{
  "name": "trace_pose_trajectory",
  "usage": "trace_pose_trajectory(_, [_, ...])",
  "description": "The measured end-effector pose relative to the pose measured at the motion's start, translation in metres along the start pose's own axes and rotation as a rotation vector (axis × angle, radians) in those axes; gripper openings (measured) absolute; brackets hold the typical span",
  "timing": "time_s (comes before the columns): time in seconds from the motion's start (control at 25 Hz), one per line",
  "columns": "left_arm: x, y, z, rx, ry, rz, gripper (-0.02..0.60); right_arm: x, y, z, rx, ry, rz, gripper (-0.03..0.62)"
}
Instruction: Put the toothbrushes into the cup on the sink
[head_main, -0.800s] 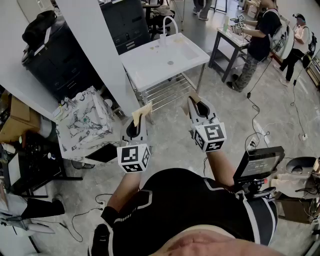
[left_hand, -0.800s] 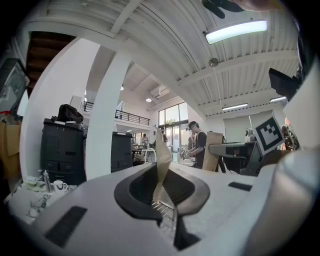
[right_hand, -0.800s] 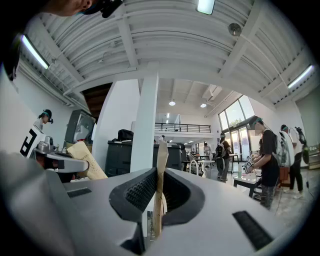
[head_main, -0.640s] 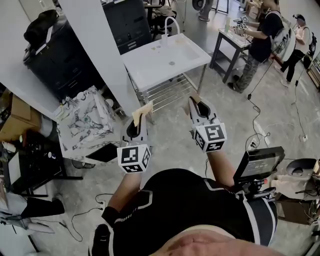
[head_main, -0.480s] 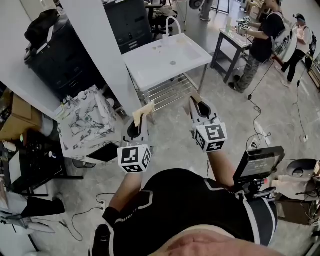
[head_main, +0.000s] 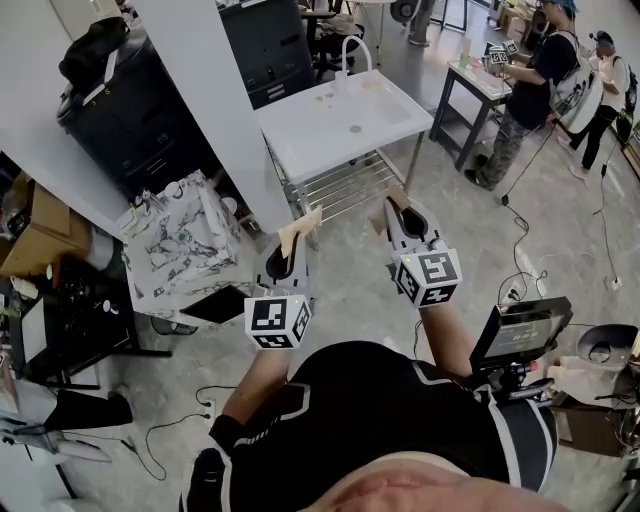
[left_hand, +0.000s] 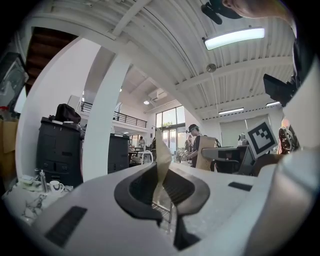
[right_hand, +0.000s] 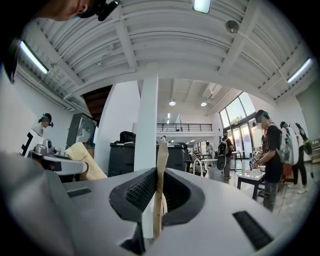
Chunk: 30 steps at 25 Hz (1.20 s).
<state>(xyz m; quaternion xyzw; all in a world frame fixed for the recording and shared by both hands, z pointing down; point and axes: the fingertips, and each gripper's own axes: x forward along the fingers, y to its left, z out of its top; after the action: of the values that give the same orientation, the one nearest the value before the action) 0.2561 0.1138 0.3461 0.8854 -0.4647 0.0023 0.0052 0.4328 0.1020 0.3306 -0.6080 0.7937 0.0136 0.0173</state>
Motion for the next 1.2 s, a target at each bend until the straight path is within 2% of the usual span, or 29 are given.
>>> trace_pose_trajectory(0.6, [-0.039, 0.046, -0.003, -0.025, 0.012, 0.067, 0.032, 0.017, 0.054, 0.001, -0.006, 0.001, 0.048, 0.041])
trace_pose_trajectory(1.2, [-0.117, 0.125, -0.008, -0.034, -0.020, 0.134, 0.032, 0.042, 0.165, -0.006, -0.018, -0.010, 0.134, 0.041])
